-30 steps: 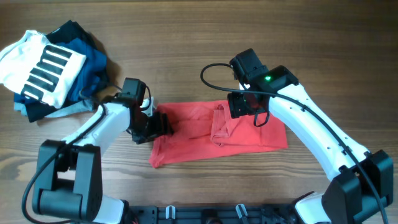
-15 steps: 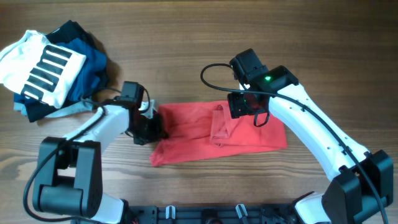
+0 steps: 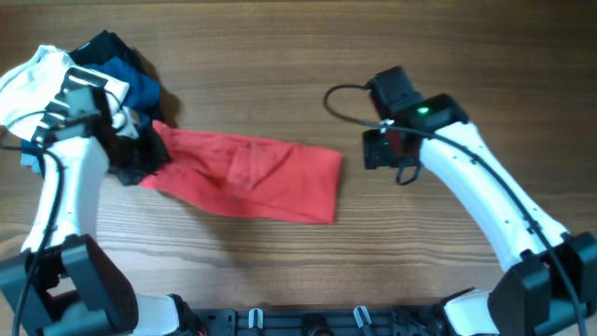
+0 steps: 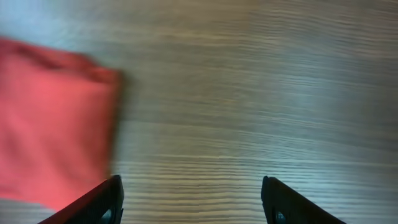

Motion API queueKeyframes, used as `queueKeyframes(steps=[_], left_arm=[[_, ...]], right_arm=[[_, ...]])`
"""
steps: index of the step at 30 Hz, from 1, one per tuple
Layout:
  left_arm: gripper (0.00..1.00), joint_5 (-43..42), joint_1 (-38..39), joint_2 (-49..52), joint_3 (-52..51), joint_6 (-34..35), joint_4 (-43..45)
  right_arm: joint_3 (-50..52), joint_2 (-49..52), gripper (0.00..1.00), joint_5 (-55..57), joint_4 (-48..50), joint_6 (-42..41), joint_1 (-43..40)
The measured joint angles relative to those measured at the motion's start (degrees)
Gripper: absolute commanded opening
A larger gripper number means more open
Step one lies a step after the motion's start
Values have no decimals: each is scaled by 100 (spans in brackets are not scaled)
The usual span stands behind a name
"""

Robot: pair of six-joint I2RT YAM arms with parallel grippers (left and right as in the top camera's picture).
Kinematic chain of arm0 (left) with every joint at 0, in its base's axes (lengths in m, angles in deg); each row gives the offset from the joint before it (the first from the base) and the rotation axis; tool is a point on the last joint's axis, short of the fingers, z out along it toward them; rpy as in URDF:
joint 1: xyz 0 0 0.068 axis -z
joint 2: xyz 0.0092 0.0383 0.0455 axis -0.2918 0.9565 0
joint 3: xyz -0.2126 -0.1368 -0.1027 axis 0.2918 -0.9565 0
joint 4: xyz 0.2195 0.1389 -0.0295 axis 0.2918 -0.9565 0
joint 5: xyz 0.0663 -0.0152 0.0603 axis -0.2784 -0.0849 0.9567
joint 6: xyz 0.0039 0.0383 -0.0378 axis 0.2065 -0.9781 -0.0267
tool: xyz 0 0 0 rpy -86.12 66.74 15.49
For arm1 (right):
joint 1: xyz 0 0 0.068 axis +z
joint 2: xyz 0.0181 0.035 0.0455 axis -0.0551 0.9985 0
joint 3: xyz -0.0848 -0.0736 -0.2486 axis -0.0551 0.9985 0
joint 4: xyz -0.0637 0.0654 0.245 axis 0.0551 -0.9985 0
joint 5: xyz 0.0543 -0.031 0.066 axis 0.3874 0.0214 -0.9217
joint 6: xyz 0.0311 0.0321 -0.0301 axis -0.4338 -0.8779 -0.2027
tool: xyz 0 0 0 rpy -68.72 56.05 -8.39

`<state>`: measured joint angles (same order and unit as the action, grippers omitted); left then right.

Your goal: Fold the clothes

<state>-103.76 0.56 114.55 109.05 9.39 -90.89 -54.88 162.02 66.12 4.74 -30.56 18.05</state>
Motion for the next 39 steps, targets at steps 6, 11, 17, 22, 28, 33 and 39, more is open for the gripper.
queueKeyframes(steps=[6,11,17,22,28,33,39], left_arm=[[4,-96,299,-9,752,-33,-566],[4,-160,1456,-9,866,-26,-767],[4,-20,3401,-7,866,455,-511],[4,463,4666,109,868,994,-256],[9,728,5204,527,874,1298,-118],[10,789,5235,616,894,1397,-94],[44,861,5235,455,1539,1373,-216]], right_arm=[[0,-142,71,42,-177,52,-767],[0,-142,71,39,-192,98,-1141],[0,-142,71,35,-197,205,-1241],[0,-142,71,7,-212,328,-1241],[0,-144,71,-55,-236,400,-1241],[0,-144,71,-76,-236,422,-1241],[0,-144,71,-164,-251,439,-1241]])
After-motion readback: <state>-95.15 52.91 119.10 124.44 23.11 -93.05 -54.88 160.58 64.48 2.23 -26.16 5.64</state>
